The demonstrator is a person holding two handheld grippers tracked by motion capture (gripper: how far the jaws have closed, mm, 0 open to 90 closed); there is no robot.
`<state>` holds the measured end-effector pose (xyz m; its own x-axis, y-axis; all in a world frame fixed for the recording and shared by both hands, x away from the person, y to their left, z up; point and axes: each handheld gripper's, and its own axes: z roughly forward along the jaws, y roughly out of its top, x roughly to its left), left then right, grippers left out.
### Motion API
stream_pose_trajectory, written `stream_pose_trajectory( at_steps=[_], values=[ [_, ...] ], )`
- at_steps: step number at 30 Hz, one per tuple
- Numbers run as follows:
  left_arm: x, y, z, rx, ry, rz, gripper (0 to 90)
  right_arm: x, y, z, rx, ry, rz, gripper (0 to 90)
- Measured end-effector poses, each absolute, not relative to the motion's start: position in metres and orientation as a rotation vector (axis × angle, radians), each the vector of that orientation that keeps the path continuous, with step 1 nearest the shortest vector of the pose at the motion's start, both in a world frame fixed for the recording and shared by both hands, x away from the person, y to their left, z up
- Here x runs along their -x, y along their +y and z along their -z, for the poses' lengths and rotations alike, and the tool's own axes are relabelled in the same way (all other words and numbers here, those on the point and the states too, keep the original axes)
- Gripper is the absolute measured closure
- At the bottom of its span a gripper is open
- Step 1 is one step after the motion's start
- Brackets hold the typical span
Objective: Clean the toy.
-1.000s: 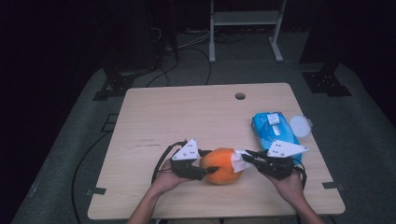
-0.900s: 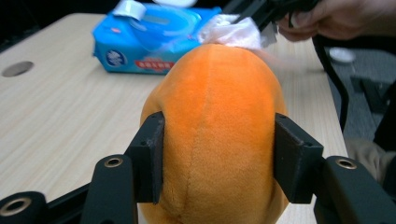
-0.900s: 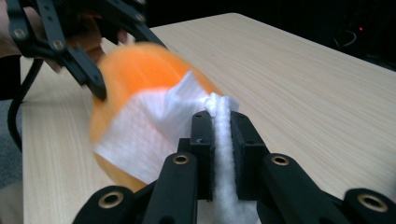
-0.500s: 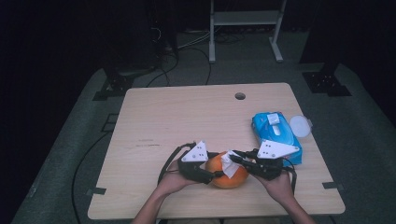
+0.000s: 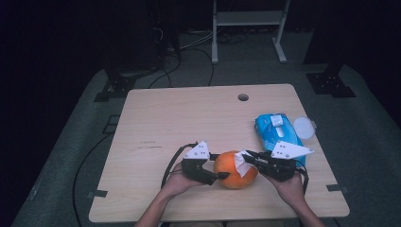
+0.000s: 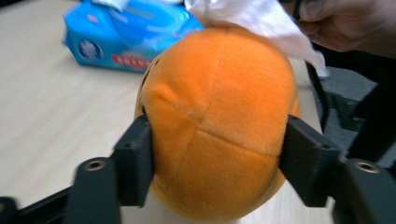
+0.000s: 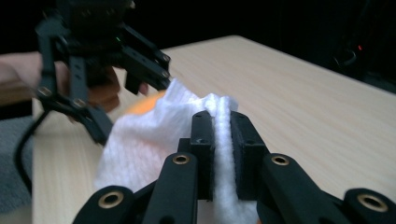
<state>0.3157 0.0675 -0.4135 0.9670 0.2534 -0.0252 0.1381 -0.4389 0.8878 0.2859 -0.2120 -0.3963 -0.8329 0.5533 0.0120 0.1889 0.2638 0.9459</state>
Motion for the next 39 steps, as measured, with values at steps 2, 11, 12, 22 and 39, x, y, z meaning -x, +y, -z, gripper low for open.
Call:
stream_pose_trajectory(
  at_steps=[2,11,12,22,39],
  values=[
    [-0.313,0.061,0.41,-2.068,0.268,-0.173,37.0,-0.284,-0.204,0.391,-0.643,2.225,-1.632,80.1],
    [-0.312,0.077,0.402,-2.036,0.289,-0.187,41.3,-0.291,-0.207,0.396,-0.668,2.223,-1.562,80.1],
    [-0.313,0.079,0.401,-2.032,0.293,-0.19,41.2,-0.294,-0.213,0.401,-0.701,2.228,-1.555,80.1],
    [-0.312,0.063,0.406,-2.051,0.314,-0.197,37.6,-0.288,-0.203,0.397,-0.671,2.233,-1.612,80.1],
    [-0.31,0.063,0.402,-2.054,0.321,-0.202,37.2,-0.286,-0.215,0.411,-0.745,2.215,-1.625,80.1]
  ],
)
